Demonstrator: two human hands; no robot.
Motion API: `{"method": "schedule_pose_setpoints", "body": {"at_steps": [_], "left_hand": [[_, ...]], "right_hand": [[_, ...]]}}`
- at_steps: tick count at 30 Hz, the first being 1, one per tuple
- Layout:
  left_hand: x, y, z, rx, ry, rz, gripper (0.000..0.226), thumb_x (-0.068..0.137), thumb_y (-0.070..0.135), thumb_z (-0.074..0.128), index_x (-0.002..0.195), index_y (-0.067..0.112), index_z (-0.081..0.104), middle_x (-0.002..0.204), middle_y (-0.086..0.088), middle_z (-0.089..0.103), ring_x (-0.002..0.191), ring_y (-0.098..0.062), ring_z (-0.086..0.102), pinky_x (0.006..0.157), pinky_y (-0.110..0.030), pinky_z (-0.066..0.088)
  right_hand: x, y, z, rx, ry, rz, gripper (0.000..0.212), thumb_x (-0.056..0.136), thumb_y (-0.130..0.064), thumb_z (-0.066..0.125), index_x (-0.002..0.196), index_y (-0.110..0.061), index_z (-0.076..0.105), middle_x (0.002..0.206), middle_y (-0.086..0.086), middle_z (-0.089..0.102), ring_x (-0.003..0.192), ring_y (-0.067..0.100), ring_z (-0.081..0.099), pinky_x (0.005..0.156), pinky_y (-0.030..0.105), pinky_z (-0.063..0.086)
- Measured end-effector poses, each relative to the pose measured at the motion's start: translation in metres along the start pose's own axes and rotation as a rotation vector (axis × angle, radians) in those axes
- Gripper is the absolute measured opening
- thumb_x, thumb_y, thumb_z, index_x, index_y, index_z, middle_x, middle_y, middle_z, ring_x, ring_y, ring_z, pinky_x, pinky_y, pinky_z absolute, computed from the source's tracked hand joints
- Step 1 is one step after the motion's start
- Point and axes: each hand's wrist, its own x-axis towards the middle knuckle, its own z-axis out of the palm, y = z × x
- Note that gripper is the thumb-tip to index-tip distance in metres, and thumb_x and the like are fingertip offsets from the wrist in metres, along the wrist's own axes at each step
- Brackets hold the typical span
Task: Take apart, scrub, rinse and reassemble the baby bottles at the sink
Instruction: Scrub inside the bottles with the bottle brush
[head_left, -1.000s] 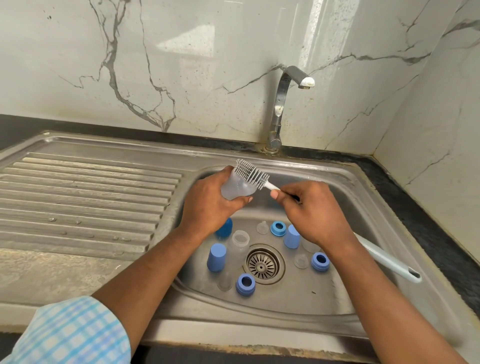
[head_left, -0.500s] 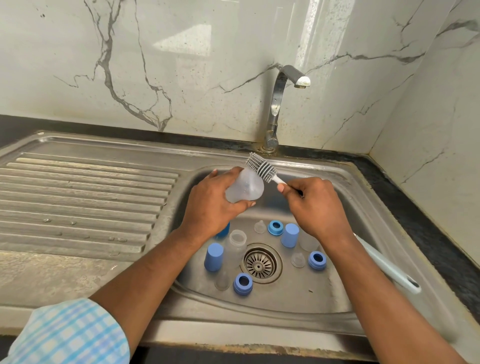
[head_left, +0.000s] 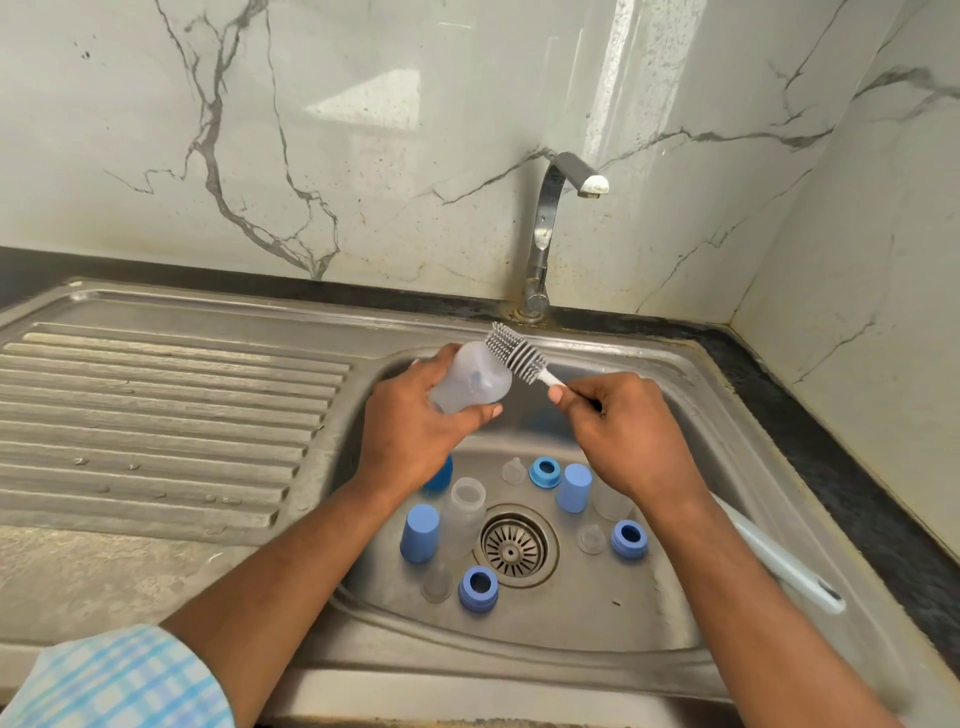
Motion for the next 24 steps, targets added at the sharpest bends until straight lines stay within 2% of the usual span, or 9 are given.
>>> {"method": "schedule_pose_setpoints", "body": {"at_steps": [3,7,8,10,12,14,19,21,24], "left_hand": [[0.001,0.0,-0.003,0.044,0.011,0.027,0.067,0.066,0.041,0.088,0.127,0.03,0.065,0.103,0.01,0.071,0.093,-0.009,0.064,0.08,-0.018,0.051],[0.002,-0.003,-0.006,0.144,0.007,0.088,0.074,0.064,0.038,0.091,0.131,0.024,0.064,0.121,-0.001,0.071,0.119,-0.03,0.061,0.099,-0.041,0.051],[0.002,-0.003,-0.006,0.139,0.004,0.093,0.074,0.064,0.038,0.091,0.132,0.025,0.063,0.121,0.0,0.071,0.119,-0.028,0.061,0.099,-0.038,0.051],[0.005,-0.003,-0.007,0.114,0.02,0.064,0.069,0.066,0.043,0.089,0.129,0.03,0.064,0.108,0.005,0.073,0.097,-0.015,0.067,0.084,-0.025,0.053],[0.009,-0.006,-0.01,0.058,0.04,-0.003,0.063,0.067,0.047,0.086,0.126,0.033,0.066,0.096,0.011,0.074,0.079,-0.012,0.067,0.071,-0.026,0.055],[0.011,-0.009,-0.012,0.01,0.048,-0.045,0.061,0.068,0.047,0.086,0.124,0.033,0.066,0.094,0.011,0.074,0.078,-0.012,0.068,0.071,-0.032,0.057],[0.003,-0.005,-0.001,-0.053,-0.017,-0.028,0.066,0.064,0.06,0.08,0.123,0.035,0.066,0.099,0.011,0.073,0.087,-0.009,0.068,0.076,-0.032,0.057],[0.004,-0.005,0.001,-0.106,-0.022,-0.041,0.065,0.065,0.057,0.082,0.123,0.034,0.066,0.101,0.011,0.074,0.091,-0.012,0.069,0.08,-0.037,0.058],[0.007,-0.004,-0.003,-0.163,0.05,-0.097,0.05,0.07,0.041,0.085,0.117,0.031,0.07,0.096,0.014,0.075,0.089,-0.006,0.071,0.075,-0.028,0.058]], "right_hand": [[-0.001,-0.003,0.001,0.024,0.005,0.009,0.035,0.098,-0.039,0.057,0.072,-0.017,0.067,0.04,-0.006,0.039,0.038,0.011,0.033,0.045,0.027,0.028],[-0.001,-0.001,0.002,-0.038,0.026,0.014,0.037,0.098,-0.041,0.055,0.073,-0.016,0.065,0.045,-0.004,0.043,0.039,0.011,0.037,0.046,0.026,0.028],[-0.001,-0.001,0.001,-0.048,0.032,0.006,0.038,0.098,-0.042,0.055,0.072,-0.015,0.064,0.046,-0.004,0.044,0.039,0.012,0.036,0.046,0.026,0.028],[-0.002,-0.002,0.0,-0.035,0.018,-0.032,0.038,0.098,-0.041,0.055,0.071,-0.016,0.064,0.046,-0.003,0.044,0.041,0.012,0.036,0.046,0.027,0.028],[-0.004,-0.007,0.002,-0.03,-0.041,-0.084,0.036,0.098,-0.04,0.056,0.067,-0.022,0.061,0.048,-0.003,0.045,0.044,0.013,0.037,0.048,0.028,0.03],[-0.006,-0.011,0.005,-0.031,-0.065,-0.109,0.037,0.098,-0.039,0.057,0.065,-0.024,0.058,0.048,-0.003,0.044,0.044,0.013,0.037,0.048,0.028,0.029],[-0.002,-0.004,0.002,-0.062,0.029,-0.022,0.034,0.099,-0.041,0.055,0.078,-0.017,0.069,0.047,-0.004,0.046,0.041,0.012,0.039,0.046,0.027,0.03],[-0.002,-0.004,-0.001,-0.029,0.04,-0.031,0.034,0.098,-0.04,0.056,0.078,-0.015,0.069,0.047,-0.004,0.045,0.041,0.011,0.038,0.046,0.027,0.031],[-0.006,-0.01,0.0,0.022,-0.022,-0.104,0.034,0.097,-0.039,0.058,0.077,-0.014,0.069,0.048,-0.002,0.044,0.045,0.014,0.035,0.048,0.031,0.032]]}}
